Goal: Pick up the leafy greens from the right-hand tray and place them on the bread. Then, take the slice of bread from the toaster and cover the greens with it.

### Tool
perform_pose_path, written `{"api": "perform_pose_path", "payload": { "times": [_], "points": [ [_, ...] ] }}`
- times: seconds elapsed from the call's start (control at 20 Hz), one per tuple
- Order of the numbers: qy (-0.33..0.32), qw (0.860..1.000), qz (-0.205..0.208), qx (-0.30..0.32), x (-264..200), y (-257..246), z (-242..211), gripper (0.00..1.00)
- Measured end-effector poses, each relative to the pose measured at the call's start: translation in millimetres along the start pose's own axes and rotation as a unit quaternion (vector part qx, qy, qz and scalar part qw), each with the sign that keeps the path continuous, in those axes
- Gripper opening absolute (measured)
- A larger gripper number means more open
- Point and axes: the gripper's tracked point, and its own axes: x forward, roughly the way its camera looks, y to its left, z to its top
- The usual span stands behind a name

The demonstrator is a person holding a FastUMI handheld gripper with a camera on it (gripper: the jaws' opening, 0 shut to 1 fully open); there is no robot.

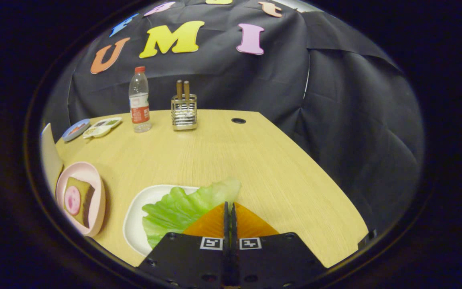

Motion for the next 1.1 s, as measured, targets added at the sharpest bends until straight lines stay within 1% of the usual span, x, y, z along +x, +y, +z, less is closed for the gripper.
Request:
{"api": "perform_pose_path", "payload": {
  "times": [0.2, 0.35, 0.6, 0.85, 1.1],
  "points": [
    [-0.057, 0.998, -0.013, 0.005, -26, -9, 33, 0.0],
    [-0.081, 0.997, 0.002, 0.013, -53, -2, 53, 0.0],
    [-0.117, 0.993, 0.019, 0.001, -96, 18, 75, 0.0],
    [-0.135, 0.99, 0.049, -0.015, -131, 59, 77, 0.0],
    [-0.14, 0.984, 0.106, -0.035, -160, 126, 68, 0.0]
  ]
}}
